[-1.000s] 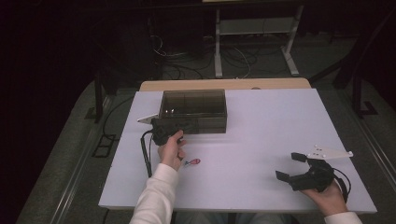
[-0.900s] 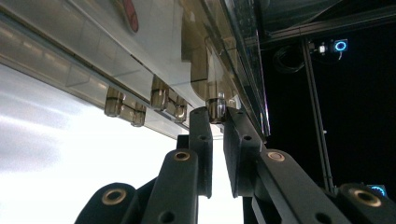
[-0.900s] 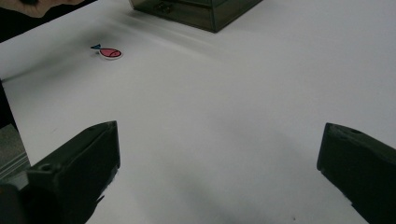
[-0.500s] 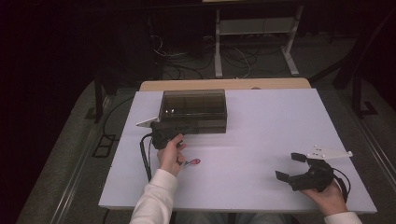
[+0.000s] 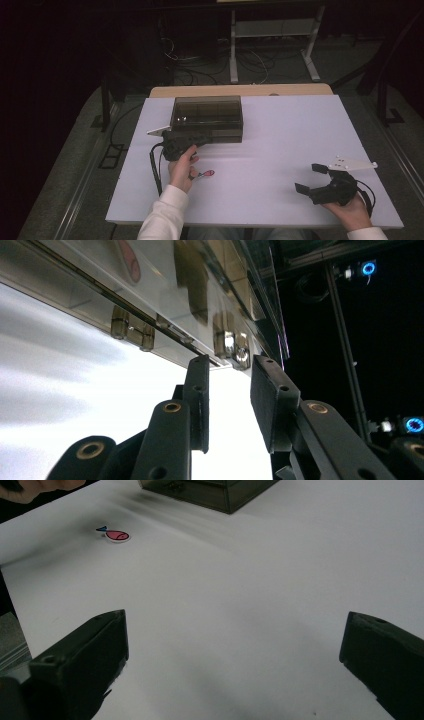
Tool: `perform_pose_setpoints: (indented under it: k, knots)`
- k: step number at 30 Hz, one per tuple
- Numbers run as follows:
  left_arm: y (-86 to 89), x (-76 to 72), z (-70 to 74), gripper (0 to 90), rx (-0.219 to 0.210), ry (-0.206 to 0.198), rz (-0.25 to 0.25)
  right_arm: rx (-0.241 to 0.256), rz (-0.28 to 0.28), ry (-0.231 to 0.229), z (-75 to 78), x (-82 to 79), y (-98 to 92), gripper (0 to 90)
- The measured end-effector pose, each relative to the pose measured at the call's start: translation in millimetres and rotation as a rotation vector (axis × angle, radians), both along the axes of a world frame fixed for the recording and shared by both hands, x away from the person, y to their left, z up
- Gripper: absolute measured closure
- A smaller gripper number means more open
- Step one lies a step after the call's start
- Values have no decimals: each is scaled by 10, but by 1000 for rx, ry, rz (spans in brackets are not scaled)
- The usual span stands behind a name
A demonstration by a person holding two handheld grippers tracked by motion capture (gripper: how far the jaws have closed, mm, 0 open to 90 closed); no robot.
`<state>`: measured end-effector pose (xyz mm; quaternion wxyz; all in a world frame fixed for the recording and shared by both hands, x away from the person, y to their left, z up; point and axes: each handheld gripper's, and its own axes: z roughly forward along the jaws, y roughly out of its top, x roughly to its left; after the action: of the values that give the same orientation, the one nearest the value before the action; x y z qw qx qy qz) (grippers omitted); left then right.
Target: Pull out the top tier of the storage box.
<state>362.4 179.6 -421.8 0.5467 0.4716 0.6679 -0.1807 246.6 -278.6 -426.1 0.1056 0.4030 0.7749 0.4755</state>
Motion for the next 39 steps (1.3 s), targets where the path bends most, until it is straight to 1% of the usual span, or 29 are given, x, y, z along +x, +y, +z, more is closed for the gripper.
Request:
perform_pose_setpoints:
  k: [1, 2, 3, 4, 5, 6, 8, 9, 10, 11, 14, 15, 16, 18, 22, 23, 25, 26, 30, 33, 34, 35, 39]
  knots:
    - [-2, -5, 11, 664, 17, -7, -8, 0, -1, 1, 0, -1, -1, 0]
    - [-2, -14, 26, 647, 49, -15, -26, 0, -1, 1, 2, -4, -3, 0]
    - [-2, -14, 26, 640, 49, -15, -26, 0, -2, 0, 4, -5, -4, 0]
    - [-2, -18, 29, 640, 58, -14, -32, 0, -2, 0, 4, -5, -4, 0]
    - [6, -25, 38, 623, 69, -17, -47, 0, -1, -1, 4, -4, -6, 0]
    - [6, -25, 38, 622, 69, -17, -47, 0, -1, -1, 4, -4, -6, 0]
    - [15, -26, 45, 617, 87, -25, -69, 1, 0, 1, 3, -3, -4, 0]
    - [15, -26, 45, 616, 87, -25, -69, 0, 0, 0, 4, -4, -3, 0]
    - [14, -28, 53, 614, 106, -33, -84, 1, -1, 0, 5, -6, -2, 0]
    - [14, -28, 53, 609, 106, -33, -84, 1, -1, 0, 5, -6, -2, 0]
    - [7, -37, 74, 603, 128, -48, -110, 1, -1, -1, 6, -6, -5, 0]
    - [3, -41, 81, 598, 133, -59, -121, 1, -1, -2, 6, -6, -6, 0]
    - [-3, -50, 100, 595, 155, -84, -145, 1, 0, -2, 6, -6, -5, 0]
    - [-9, -55, 113, 594, 162, -90, -150, 1, 0, -2, 6, -6, -4, 0]
    - [-19, -69, 174, 585, 212, -131, -190, 3, 0, -4, 8, -9, 0, 0]
    - [-19, -69, 174, 583, 212, -131, -190, 3, 0, -4, 8, -9, 0, 0]
    - [-16, -76, 202, 582, 221, -154, -203, 3, 0, -5, 11, -10, 2, 0]
    - [-16, -76, 202, 582, 221, -154, -203, 3, 0, -5, 11, -10, 2, 0]
    - [-13, -79, 238, 582, 250, -173, -221, 2, 0, -7, 13, -12, 1, 0]
    - [-22, -79, 271, 579, 279, -188, -231, 3, 0, -9, 16, -14, -2, 0]
    - [-30, -79, 295, 574, 300, -202, -242, 3, 0, -9, 18, -15, -1, 0]
    - [-30, -79, 295, 572, 300, -202, -242, 3, 0, -9, 18, -15, -1, 0]
    - [-44, -79, 346, 567, 338, -225, -264, 1, 0, -8, 18, -13, 4, 0]
